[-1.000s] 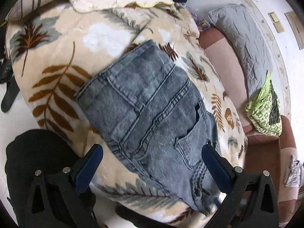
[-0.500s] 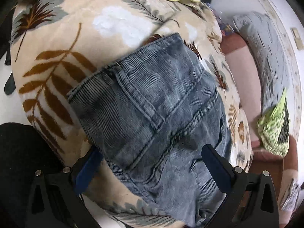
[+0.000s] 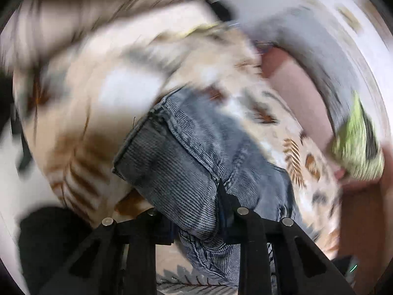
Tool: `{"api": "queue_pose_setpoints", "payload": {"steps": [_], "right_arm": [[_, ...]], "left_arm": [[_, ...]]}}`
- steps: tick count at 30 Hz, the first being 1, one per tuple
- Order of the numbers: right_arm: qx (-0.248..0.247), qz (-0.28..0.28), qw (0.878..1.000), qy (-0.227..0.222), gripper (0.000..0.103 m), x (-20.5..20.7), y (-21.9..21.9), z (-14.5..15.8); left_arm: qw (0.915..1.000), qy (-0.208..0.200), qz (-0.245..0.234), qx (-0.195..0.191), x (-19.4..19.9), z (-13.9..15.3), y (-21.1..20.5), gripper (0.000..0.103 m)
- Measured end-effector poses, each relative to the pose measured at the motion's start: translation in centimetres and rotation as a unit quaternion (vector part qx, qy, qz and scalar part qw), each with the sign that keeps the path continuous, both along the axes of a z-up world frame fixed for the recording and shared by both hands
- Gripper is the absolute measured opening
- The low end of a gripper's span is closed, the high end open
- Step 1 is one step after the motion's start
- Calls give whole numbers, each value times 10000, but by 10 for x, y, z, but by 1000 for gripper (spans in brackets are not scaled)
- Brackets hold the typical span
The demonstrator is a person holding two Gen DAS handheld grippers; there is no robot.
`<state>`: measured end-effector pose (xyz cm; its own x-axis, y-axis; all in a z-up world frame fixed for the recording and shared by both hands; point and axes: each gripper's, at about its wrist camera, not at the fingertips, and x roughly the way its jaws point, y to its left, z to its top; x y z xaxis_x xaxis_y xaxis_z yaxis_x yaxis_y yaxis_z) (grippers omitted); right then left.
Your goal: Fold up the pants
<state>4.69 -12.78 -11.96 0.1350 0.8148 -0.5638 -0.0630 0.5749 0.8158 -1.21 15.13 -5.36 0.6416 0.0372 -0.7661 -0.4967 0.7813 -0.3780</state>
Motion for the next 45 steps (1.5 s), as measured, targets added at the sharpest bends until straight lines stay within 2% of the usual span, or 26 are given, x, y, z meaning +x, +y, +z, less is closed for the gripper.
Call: {"api": "queue_pose_setpoints", "payload": {"steps": [1, 2, 4, 7, 8, 12, 13, 14, 15, 16, 17, 18, 20, 22, 25, 27, 29, 31, 34, 36, 37, 38, 40, 42, 43, 45], "right_arm": [[88, -44, 9999, 28, 102, 0, -6, -1], [189, -126, 9997, 44, 102, 0, -13, -1], [306, -329, 9990, 1, 102, -4, -27, 4], [494, -675, 9964, -162, 102, -12, -60, 14], [521, -813, 9951, -216, 102, -16, -75, 17], [508, -1545, 9864, -246, 102, -35, -141, 18], [498, -1773, 9827, -204, 102, -40, -160, 15], [483, -1911, 9802, -166, 102, -44, -173, 12], [449, -2084, 9770, -82, 102, -49, -189, 6], [421, -2201, 9746, -11, 102, -53, -198, 2], [399, -2280, 9728, 43, 102, -56, -205, -1], [367, -2323, 9719, 101, 102, -58, -210, -4], [303, -2338, 9717, 142, 102, -63, -217, -5], [290, -2334, 9719, 78, 102, -64, -218, -2], [403, -2270, 9730, -116, 102, -61, -209, 13], [506, -2100, 9758, -325, 102, -56, -189, 32], [816, -1712, 9805, -511, 102, -55, -169, 53], [1101, -1366, 9828, -573, 102, -51, -146, 63], [1204, -1129, 9850, -499, 102, -46, -124, 58], [864, -1142, 9895, -206, 102, -38, -116, 26], [480, -1152, 9921, 163, 95, -35, -115, 2], [557, -1324, 9889, 385, 95, -37, -119, -17], [668, -1409, 9873, 306, 95, -41, -127, -8], [140, -1334, 9909, 135, 96, -42, -126, 12], [-41, -1269, 9918, -120, 96, -43, -124, 28], [140, -1143, 9926, -375, 96, -42, -119, 46]], "left_arm": [[9994, -87, -183, 297, -2, 11, -13, 27], [9955, -232, -507, 768, 0, 26, -39, 27], [9863, -423, -933, 1294, 2, 44, -73, 27], [9614, -671, -1713, 2046, -1, 59, -136, 27], [9475, -739, -2072, 2321, -3, 60, -163, 27], [9152, -565, -3001, 2631, -2, 39, -233, 28], [9006, -327, -3327, 2777, 0, 24, -252, 30], [8791, -11, -3775, 2910, 3, 2, -272, 42], [8557, 336, -4300, 2860, 5, -24, -290, 60], [8351, 693, -4676, 2813, 4, -47, -301, 65], [8134, 798, -4792, 3200, -5, -60, -310, 66], [8113, 555, -4759, 3350, -13, -53, -311, 68], [8200, 336, -4891, 2953, -21, -30, -302, 70], [8465, 104, -4743, 2418, -23, 2, -274, 71], [8914, -308, -4089, 1927, -21, 41, -220, 78], [9211, -474, -3407, 1822, -17, 51, -186, 87], [9411, -205, -2862, 1790, -8, 45, -153, 87], [9496, 109, -2690, 1606, 1, 32, -138, 87], [9477, 434, -2761, 1540, 4, 10, -136, 87], [9388, 1020, -2920, 1515, 16, -24, -145, 87], [9400, 1072, -2876, 1489, 18, -32, -147, 87], [9454, 944, -2744, 1486, 13, -31, -144, 89], [9446, 961, -2728, 1550, 10, -27, -146, 91], [9418, 992, -2757, 1651, 5, -24, -149, 91], [9413, 992, -2758, 1677, 3, -23, -150, 91], [9423, 1001, -2712, 1691, 4, -23, -153, 91]]}}
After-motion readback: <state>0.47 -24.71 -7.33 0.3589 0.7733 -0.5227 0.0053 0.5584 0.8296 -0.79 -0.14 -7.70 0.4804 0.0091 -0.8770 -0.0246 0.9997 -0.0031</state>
